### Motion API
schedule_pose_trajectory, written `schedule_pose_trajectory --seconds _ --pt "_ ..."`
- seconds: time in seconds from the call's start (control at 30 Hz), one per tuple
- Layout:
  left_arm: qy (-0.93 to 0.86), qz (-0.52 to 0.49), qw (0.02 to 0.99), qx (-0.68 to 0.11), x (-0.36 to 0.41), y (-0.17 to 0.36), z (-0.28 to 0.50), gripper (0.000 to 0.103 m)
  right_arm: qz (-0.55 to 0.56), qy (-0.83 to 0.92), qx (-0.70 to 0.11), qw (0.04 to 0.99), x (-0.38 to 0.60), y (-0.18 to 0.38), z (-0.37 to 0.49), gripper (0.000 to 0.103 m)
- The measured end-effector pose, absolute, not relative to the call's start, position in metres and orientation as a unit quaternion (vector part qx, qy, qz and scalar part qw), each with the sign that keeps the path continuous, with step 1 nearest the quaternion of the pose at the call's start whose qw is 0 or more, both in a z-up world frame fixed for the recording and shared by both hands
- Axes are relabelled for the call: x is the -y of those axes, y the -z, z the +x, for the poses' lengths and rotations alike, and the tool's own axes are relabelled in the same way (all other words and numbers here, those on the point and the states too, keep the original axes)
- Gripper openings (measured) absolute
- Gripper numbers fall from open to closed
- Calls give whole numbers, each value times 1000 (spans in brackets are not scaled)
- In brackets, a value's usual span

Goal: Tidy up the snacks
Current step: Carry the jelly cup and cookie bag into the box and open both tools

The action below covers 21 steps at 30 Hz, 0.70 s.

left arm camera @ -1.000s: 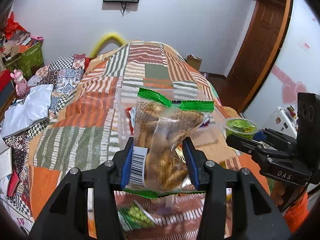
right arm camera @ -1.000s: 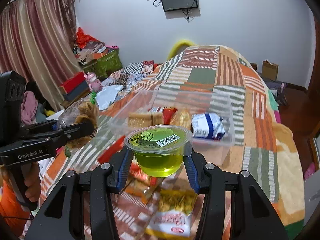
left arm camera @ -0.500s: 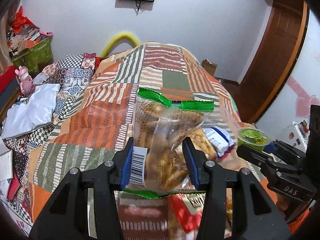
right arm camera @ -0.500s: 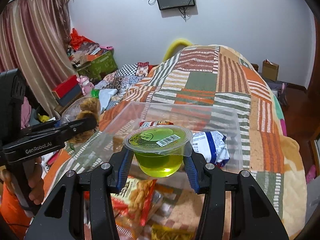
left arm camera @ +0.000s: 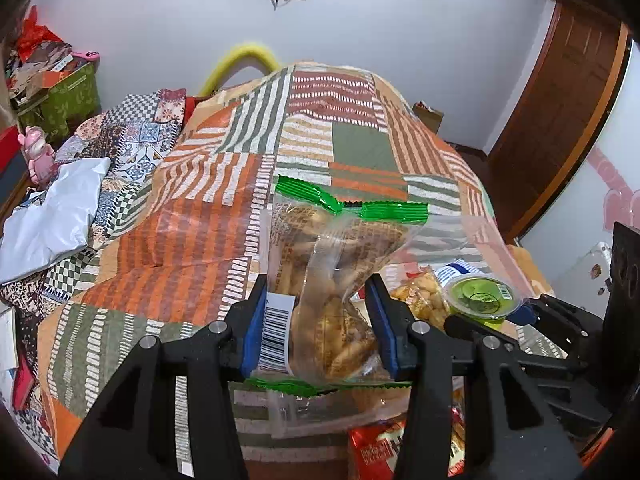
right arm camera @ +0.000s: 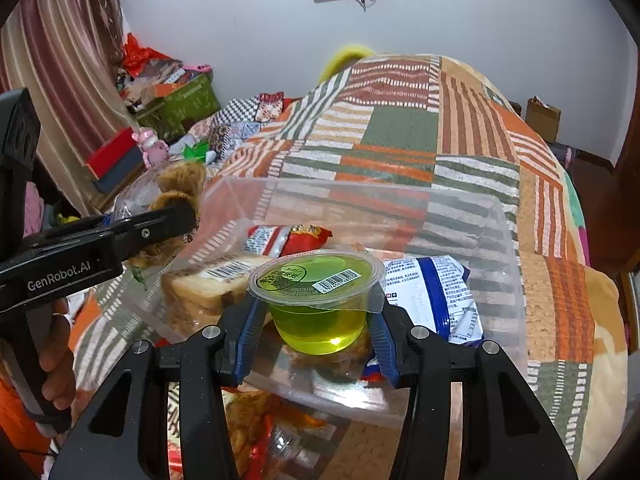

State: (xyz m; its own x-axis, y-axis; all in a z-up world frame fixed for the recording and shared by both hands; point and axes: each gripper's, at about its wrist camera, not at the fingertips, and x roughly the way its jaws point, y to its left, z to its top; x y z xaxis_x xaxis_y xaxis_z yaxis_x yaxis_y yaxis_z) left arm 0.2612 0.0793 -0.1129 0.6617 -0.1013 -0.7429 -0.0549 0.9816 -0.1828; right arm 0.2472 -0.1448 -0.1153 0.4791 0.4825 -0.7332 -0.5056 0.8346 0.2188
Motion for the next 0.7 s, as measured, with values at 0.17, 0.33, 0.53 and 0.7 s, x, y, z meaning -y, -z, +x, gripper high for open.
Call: schedule_pose_trajectory --seconds 0.17,0.33,0.53,0.7 --pt "9 -85 908 -411 -75 118 265 48 -19 -286 -426 858 144 120 252 45" --pt "7 -88 908 -410 -75 118 264 60 -28 -288 -438 851 140 127 252 47" --pt "6 -82 914 -398 -71 111 257 72 -42 -293 -428 854 139 121 243 49" --pt "5 -77 912 -402 -68 109 248 72 -38 -293 -420 858 145 112 235 54"
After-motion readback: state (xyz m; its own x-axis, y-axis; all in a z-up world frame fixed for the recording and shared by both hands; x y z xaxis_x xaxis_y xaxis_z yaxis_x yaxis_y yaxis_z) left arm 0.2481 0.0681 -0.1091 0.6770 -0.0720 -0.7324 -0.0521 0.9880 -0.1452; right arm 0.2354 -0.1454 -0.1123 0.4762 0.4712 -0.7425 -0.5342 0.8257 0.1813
